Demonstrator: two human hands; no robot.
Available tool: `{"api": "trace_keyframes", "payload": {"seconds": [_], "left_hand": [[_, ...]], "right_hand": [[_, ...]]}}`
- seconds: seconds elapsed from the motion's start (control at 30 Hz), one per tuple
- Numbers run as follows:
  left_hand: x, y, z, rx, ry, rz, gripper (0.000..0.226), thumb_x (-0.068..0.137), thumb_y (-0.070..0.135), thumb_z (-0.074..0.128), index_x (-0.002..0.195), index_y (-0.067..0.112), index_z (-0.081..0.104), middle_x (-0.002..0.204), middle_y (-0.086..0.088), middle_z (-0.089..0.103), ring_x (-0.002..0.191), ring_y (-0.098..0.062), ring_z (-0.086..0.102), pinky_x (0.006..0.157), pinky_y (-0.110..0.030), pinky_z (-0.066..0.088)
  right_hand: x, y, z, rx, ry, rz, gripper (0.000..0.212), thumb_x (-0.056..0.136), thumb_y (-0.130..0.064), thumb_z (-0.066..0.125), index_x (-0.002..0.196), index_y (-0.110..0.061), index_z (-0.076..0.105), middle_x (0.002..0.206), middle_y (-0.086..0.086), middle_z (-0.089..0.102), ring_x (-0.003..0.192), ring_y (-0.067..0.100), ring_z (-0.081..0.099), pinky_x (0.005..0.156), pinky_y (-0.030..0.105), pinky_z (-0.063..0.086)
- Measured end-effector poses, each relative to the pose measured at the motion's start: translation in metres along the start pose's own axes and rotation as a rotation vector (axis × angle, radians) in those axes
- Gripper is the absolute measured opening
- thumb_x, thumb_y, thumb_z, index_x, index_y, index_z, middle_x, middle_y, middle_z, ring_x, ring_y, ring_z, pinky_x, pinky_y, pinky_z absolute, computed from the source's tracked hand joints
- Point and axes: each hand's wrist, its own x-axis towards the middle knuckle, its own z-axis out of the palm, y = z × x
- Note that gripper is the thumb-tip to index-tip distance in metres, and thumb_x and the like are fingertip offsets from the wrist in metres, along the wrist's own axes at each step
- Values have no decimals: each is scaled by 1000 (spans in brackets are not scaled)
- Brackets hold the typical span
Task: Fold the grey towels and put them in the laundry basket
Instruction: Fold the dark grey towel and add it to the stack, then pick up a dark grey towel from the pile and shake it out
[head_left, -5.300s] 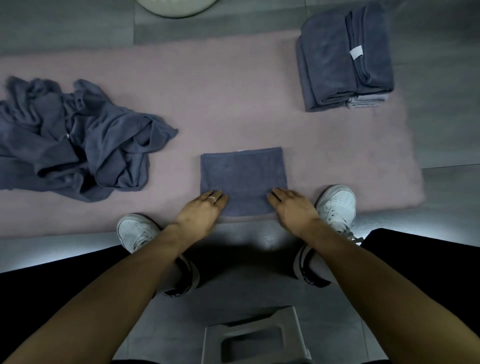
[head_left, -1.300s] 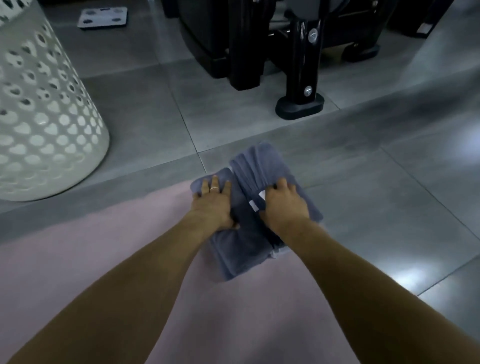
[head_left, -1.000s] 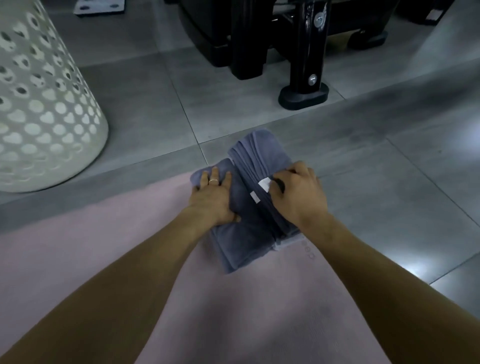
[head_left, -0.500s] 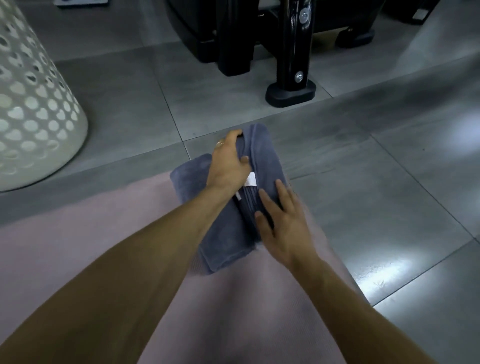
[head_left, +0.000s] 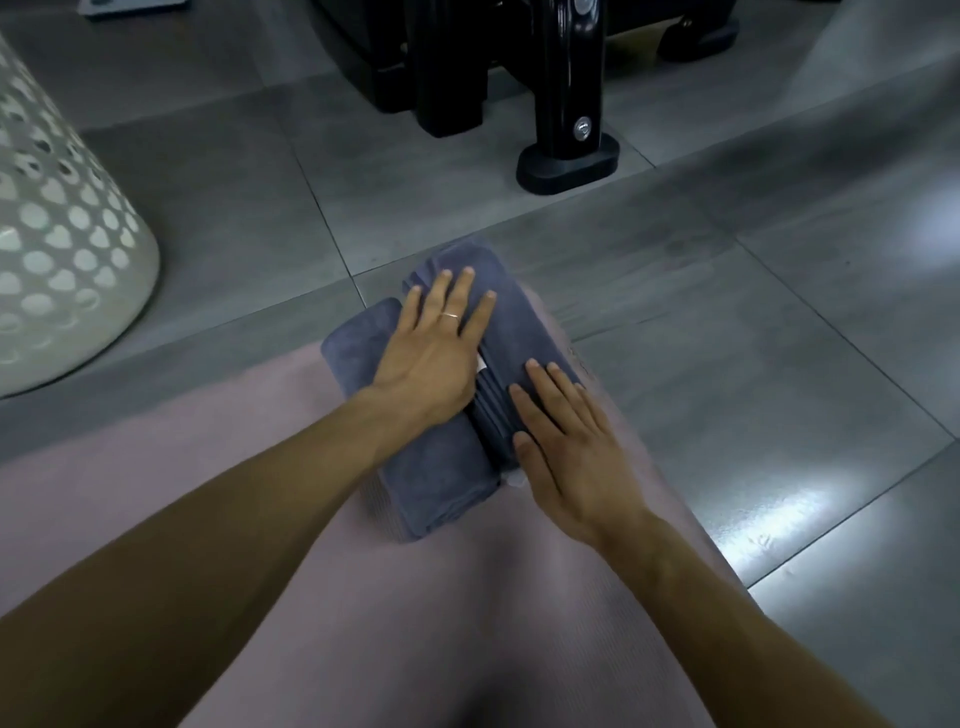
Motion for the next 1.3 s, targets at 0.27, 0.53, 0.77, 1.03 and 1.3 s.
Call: {"api": "trace_keyframes", "payload": {"seconds": [0.27, 0.53, 0.77, 1.03, 1.3], "left_hand": [[0, -25, 23, -170, -217, -45, 66, 103, 29, 30, 152, 14, -12, 159, -20, -15, 148, -33, -8, 121, -41, 1], [10, -21, -13, -199, -430, -130, 75, 101, 25, 40, 152, 24, -15, 159, -8, -24, 149, -28, -10, 121, -42, 4], [-34, -22, -98, -306, -298, -117, 30, 89, 17, 52, 117, 16, 64, 122, -9, 63, 113, -29, 56, 93, -30, 45], [-162, -7, -225, -397, -250, -177, 28, 90, 13, 56, 114, 18, 70, 113, 3, 70, 104, -15, 64, 87, -16, 43], [-329, 17, -344, -495, -102, -393, 20, 92, 19, 60, 109, 25, 69, 85, 12, 64, 74, 0, 58, 65, -6, 41]], "right_hand": [[-19, 4, 26, -126, 42, -62, 51, 99, -31, 42, 147, -13, 39, 156, 10, 30, 146, 27, 24, 119, 46, 19], [-6, -11, 12, -43, 53, 21, 51, 88, -32, 47, 134, -12, 56, 143, 10, 50, 134, 28, 45, 113, 41, 31], [22, -32, -69, 290, -59, 209, 11, 78, -9, 58, 79, -4, 67, 79, 10, 63, 74, 28, 60, 66, 40, 52], [16, -134, -175, 404, -62, 150, 27, 81, -4, 51, 87, -16, 74, 83, 4, 73, 75, 27, 65, 70, 39, 55], [-18, -279, -283, 315, -212, -169, 22, 79, -11, 53, 89, -20, 70, 89, -2, 71, 86, 19, 64, 78, 37, 55]]}}
